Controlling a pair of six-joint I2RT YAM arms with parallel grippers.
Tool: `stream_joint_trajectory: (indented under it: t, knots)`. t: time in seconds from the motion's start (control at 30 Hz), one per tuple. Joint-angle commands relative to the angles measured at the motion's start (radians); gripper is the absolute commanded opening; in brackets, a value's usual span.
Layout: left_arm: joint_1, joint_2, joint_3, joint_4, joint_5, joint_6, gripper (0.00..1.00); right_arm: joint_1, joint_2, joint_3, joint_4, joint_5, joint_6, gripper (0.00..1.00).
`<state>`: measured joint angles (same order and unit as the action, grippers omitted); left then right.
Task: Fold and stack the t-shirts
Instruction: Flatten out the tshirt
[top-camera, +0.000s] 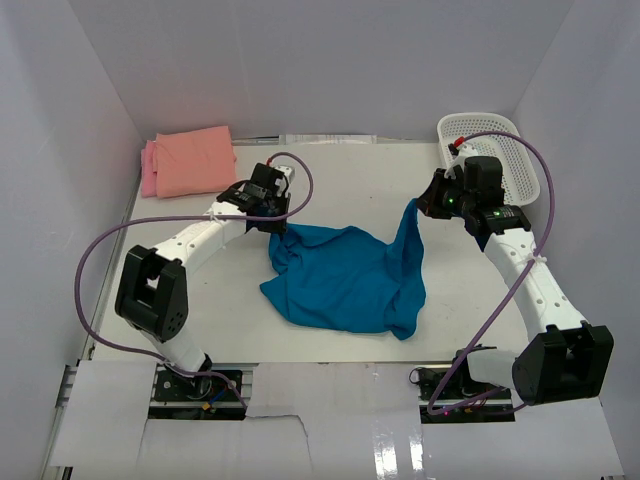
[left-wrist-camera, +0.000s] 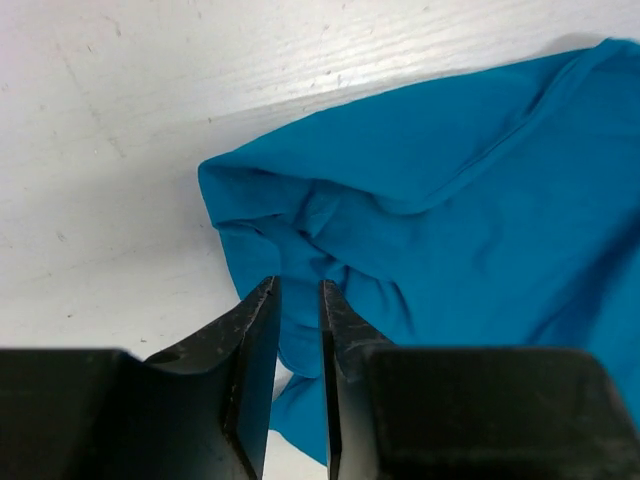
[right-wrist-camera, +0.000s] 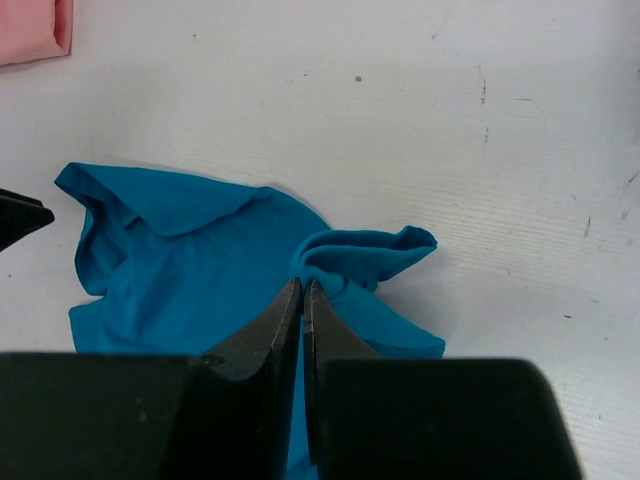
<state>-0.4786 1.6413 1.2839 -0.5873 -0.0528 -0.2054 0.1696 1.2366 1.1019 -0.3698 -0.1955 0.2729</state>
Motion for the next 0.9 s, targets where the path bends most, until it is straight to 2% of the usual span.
stream_joint_trajectory:
  t: [0.0, 0.2, 0.67, 0.8, 0.87]
  knots:
    - [0.003, 0.024, 0.023, -0.019, 0.004, 0.023, 0.33, -0.002, -0.015, 0.021, 0.037, -0.015, -0.012, 0.08]
    - [0.003, 0.097, 0.038, -0.023, 0.103, 0.032, 0.31, -0.002, -0.019, 0.015, 0.040, -0.022, -0.012, 0.08]
    - [0.001, 0.207, 0.104, -0.054, 0.137, 0.037, 0.32, -0.002, -0.042, 0.000, 0.040, -0.021, -0.017, 0.08]
    - [0.001, 0.235, 0.146, -0.066, 0.123, 0.040, 0.34, -0.002, -0.042, -0.002, 0.039, -0.024, -0.017, 0.08]
    - [0.001, 0.252, 0.158, -0.071, 0.130, 0.040, 0.40, -0.002, -0.042, -0.005, 0.039, -0.021, -0.018, 0.08]
